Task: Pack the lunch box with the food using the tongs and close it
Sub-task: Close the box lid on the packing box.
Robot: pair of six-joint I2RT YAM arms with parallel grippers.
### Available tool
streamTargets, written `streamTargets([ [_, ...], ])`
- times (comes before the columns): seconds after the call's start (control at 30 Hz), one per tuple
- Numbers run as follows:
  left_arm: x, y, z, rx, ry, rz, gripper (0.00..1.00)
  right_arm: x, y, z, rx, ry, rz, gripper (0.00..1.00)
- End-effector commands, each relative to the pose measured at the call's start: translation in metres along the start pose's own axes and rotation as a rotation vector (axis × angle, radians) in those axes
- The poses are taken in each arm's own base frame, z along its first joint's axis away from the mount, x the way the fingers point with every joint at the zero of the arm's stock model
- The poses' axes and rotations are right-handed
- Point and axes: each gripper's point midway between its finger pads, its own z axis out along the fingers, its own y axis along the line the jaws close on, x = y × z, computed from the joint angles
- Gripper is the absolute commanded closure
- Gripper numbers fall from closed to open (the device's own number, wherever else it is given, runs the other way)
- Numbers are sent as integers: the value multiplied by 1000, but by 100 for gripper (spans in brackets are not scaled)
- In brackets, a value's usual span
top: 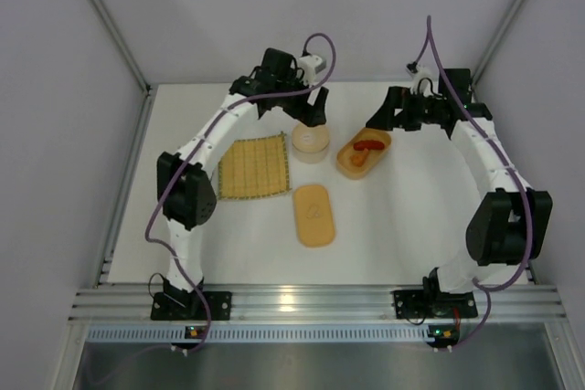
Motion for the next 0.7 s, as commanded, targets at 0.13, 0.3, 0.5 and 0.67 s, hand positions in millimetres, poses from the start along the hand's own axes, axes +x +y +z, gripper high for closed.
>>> streamTargets([
  [0.13, 44, -68, -94, 183, 60, 2, 19, 38, 17, -22, -31, 34, -25, 5],
  [0.3, 108, -88, -121, 191, 69, -68, 24, 88, 22, -11, -84, 82, 25, 17],
  [0.5, 132, -89, -139, 163, 41, -99, 24, 156, 37, 24, -102, 258, -14, 27],
  [0.67, 127, -70, -147, 122, 16, -148, 24, 182, 51, 55, -90, 361, -24, 35],
])
